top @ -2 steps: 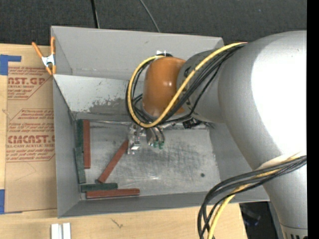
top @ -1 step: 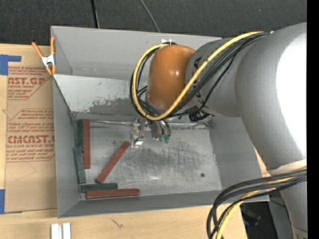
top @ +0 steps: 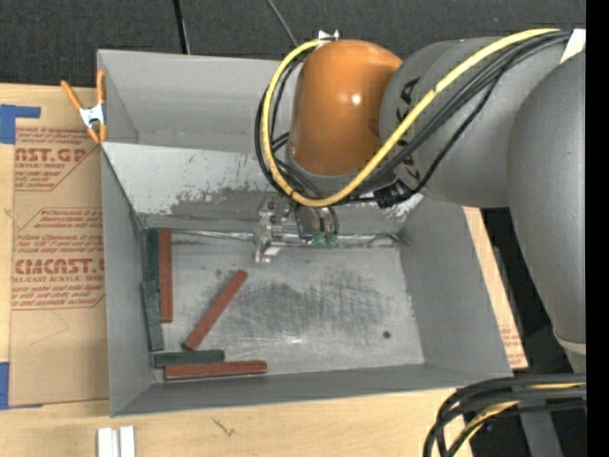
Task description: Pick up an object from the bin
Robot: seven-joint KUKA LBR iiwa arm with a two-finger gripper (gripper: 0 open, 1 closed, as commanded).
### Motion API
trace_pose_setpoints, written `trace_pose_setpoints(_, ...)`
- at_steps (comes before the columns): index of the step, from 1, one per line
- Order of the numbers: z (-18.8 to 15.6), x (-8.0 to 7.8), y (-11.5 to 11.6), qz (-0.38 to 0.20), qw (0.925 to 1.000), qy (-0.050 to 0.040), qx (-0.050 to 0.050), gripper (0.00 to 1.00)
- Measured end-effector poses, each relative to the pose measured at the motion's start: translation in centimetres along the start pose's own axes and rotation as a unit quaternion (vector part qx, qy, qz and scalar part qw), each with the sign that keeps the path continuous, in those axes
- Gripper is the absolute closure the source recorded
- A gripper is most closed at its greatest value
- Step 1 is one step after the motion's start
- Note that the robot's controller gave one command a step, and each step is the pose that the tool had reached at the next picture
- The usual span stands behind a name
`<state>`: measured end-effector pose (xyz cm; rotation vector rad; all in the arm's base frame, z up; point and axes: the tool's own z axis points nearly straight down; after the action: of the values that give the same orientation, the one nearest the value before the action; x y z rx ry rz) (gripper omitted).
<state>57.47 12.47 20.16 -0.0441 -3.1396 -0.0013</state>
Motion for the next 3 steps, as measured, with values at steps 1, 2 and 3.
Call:
trace_pose_setpoints(1, 7.47, 4.07, 4.74, -0.085, 0.9963, 0.0013, 0.0, 0.0)
trace_pose_setpoints(2, 7.27, 3.88, 4.7, -0.085, 0.9964, -0.0012, 0.0, 0.0)
trace_pose_setpoints(3, 7.49, 3.74, 4.73, -0.092, 0.9958, -0.0018, 0.0, 0.0)
